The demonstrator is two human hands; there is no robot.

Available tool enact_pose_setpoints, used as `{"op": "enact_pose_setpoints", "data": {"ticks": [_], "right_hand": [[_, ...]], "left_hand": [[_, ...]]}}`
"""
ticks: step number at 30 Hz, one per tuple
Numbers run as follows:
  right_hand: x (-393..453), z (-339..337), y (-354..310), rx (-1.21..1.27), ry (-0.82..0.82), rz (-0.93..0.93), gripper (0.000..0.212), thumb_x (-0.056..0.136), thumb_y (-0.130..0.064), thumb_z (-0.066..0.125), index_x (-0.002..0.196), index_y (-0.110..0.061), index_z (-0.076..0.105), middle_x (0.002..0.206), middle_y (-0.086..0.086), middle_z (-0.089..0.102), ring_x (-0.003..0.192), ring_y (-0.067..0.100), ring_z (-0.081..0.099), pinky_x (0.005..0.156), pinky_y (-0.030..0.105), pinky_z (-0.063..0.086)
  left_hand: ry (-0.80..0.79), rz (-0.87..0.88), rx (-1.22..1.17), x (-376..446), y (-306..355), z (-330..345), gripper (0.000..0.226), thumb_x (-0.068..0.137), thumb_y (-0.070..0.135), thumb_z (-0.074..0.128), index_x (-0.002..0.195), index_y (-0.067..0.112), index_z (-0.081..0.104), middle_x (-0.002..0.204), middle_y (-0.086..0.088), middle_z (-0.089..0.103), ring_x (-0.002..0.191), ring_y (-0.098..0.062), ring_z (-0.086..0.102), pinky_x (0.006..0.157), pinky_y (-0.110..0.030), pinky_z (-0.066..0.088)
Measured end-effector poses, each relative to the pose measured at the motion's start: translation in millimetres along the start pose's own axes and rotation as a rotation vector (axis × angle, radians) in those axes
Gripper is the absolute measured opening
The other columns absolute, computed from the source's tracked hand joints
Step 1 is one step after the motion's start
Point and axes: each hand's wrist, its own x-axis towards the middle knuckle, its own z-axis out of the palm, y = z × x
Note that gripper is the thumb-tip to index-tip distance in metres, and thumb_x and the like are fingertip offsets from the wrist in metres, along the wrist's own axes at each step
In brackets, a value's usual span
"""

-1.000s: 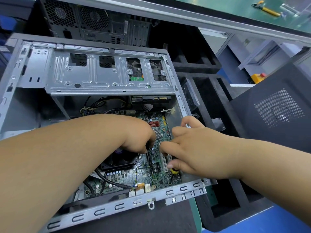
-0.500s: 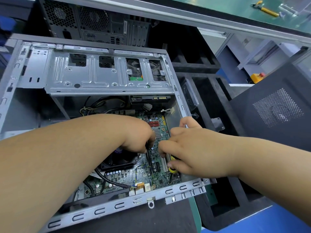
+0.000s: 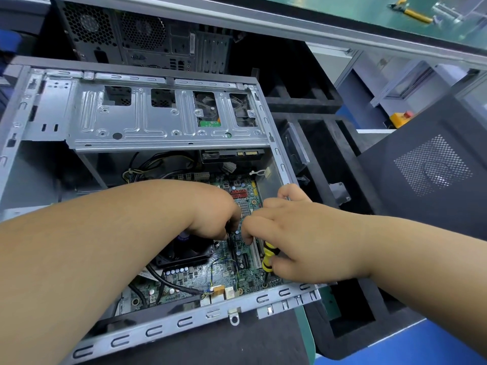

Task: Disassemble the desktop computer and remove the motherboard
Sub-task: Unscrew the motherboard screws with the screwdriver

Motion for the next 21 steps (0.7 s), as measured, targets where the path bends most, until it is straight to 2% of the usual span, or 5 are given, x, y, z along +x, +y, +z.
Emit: {"op": "enact_pose_setpoints", "data": {"ticks": [4,6,11,17,21], "right_hand": [[0.4,1.0,-0.8,-0.113,-0.012,0.017,0.036,0.096,-0.055,0.032,0.109,-0.024,0.046,0.089,-0.011,0.054,0.088,0.014,0.033,0.101,0.038,0.017],[1.5,0.7,-0.3,-0.163,-0.027,0.022,0.038,0.099,-0.056,0.026,0.11,-0.025,0.045,0.088,-0.009,0.057,0.089,0.014,0.035,0.102,0.038,0.015],[1.4,-0.6,-0.7,-0.029,-0.023,0.013,0.03,0.087,-0.037,0.048,0.115,-0.027,0.046,0.102,-0.013,0.057,0.097,0.014,0.043,0.101,0.038,0.018],[0.4,-0.9,0.7,-0.197,-0.023,0.044,0.041,0.096,-0.058,0.024,0.105,-0.023,0.043,0.085,-0.007,0.058,0.093,0.018,0.043,0.102,0.04,0.018],[0.4,1.4,0.3,-0.08,0.002,0.03,0.025,0.094,-0.043,0.044,0.112,-0.027,0.046,0.087,-0.012,0.054,0.093,0.014,0.041,0.103,0.036,0.016]], "left_hand": [[0.001,0.0,-0.003,0.4,-0.9,0.7,0.026,0.089,0.033,0.059,0.115,0.03,0.058,0.111,0.006,0.058,0.087,-0.014,0.047,0.071,-0.025,0.034],[0.002,-0.001,-0.003,0.4,-1.0,1.3,0.026,0.089,0.033,0.059,0.115,0.03,0.058,0.112,0.006,0.058,0.087,-0.014,0.048,0.072,-0.025,0.035],[0.001,0.002,0.004,0.7,-0.7,1.1,0.026,0.088,0.032,0.059,0.115,0.031,0.059,0.113,0.006,0.059,0.093,-0.016,0.054,0.074,-0.025,0.038],[-0.001,-0.007,-0.002,0.3,-0.9,1.3,0.026,0.089,0.031,0.059,0.115,0.03,0.059,0.113,0.005,0.06,0.096,-0.018,0.056,0.076,-0.028,0.043],[-0.003,0.002,0.004,0.5,-1.1,1.5,0.026,0.089,0.032,0.059,0.114,0.03,0.059,0.112,0.005,0.06,0.096,-0.018,0.055,0.078,-0.028,0.043]]}}
